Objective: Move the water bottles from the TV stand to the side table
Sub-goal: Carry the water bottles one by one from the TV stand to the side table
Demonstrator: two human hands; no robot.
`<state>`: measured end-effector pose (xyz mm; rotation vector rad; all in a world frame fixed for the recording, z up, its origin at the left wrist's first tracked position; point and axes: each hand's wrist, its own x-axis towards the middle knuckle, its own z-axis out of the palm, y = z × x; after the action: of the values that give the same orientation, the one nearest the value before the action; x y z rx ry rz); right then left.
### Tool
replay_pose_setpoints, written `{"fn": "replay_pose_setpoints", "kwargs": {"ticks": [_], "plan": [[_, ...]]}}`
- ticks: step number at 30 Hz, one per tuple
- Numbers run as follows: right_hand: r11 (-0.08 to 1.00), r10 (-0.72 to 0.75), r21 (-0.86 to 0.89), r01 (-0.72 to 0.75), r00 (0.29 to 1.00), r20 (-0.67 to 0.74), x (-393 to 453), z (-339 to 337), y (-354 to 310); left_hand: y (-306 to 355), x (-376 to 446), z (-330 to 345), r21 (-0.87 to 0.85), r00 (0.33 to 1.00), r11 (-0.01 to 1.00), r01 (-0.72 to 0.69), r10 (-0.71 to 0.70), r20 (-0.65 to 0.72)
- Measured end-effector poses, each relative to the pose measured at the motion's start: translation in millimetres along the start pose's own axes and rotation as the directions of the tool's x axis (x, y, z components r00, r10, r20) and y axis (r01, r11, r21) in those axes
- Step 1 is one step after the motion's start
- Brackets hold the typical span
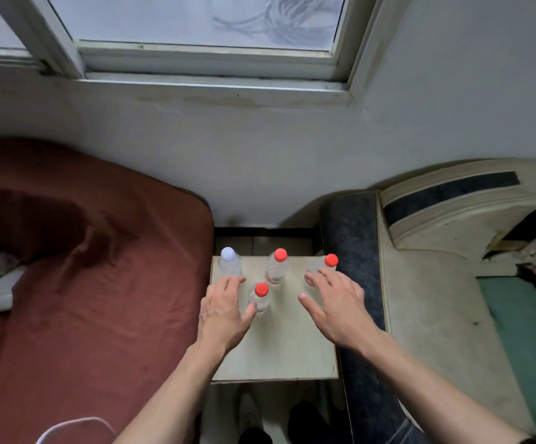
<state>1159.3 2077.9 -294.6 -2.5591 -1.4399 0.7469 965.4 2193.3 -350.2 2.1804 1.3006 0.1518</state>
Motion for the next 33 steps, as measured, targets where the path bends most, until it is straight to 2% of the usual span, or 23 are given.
{"fn": "replay_pose_setpoints", "kwargs": {"ticks": [7,15,24,33], "plan": [[1.000,-0.008,0.012,0.010,0.988,-0.152,-34,-49,-35,28,-18,-58,0.010,0.998,0.998,-0.059,0.060,-0.035],[0.999,0.020,-0.027,-0.028,0.962,-0.272,-77,-79,-54,50,-41,-92,-0.014,0.987,0.990,-0.139,0.137,-0.088],[1.000,-0.008,-0.013,0.005,0.968,-0.251,-98,-84,-60,58,-63,-120,-0.038,0.968,0.987,-0.156,0.145,-0.206],[0.985,-0.171,-0.041,0.166,0.950,-0.263,-101,-112,-50,90,-99,-132,0.028,0.951,0.997,-0.076,0.081,-0.299]]}}
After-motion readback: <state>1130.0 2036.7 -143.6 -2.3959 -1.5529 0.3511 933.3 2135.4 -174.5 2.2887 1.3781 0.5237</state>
